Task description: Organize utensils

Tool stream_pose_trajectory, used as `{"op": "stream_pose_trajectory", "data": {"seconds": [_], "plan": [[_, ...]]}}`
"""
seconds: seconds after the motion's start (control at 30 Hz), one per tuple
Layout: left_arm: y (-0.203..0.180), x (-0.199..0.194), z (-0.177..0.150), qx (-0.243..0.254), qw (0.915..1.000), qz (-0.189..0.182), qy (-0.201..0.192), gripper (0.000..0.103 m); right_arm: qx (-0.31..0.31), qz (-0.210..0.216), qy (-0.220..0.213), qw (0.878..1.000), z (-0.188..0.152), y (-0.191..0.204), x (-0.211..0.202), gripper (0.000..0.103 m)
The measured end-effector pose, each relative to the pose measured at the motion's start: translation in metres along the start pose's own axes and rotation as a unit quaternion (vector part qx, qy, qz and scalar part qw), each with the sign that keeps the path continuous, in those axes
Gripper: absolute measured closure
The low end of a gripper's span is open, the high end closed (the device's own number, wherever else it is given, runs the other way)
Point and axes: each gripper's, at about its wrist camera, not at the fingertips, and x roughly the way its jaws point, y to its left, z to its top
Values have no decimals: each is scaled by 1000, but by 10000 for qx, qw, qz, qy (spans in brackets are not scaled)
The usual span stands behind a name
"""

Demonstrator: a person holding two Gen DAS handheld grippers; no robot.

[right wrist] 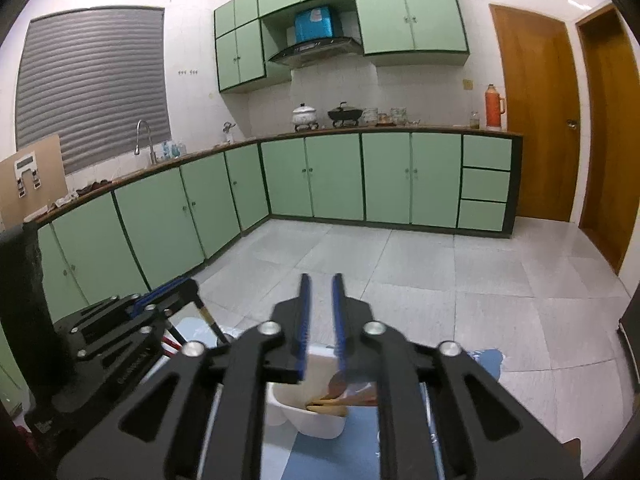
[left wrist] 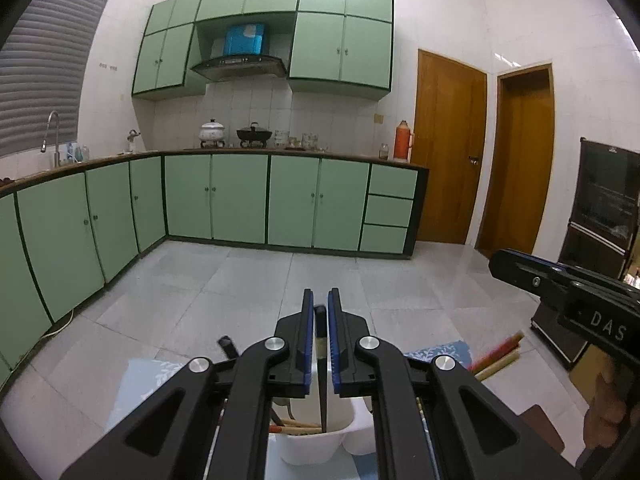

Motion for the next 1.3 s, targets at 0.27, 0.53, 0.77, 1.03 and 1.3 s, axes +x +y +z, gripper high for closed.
{"op": "stream_pose_trajectory", "data": {"seconds": [0.27,0.53,0.77,1.03,1.3], "plan": [[-1,-50,11,82,9996,82,-266,72,167,-193,-303,9992,-7,-16,-50,58],[-6,-99,-5,13,9997,101,-216,45,226,-201,-232,9993,-41,-15,-103,28],[-17,-136,-29,112,9999,99,-40,24,325,-121,-3,9994,-71,-2,-138,9],[-22,-173,-46,61,9998,183,104,11,210,-72,44,9997,-87,20,-172,6],[-28,-210,-55,142,9998,131,97,8,95,117,10,9999,-93,37,-202,6]]}}
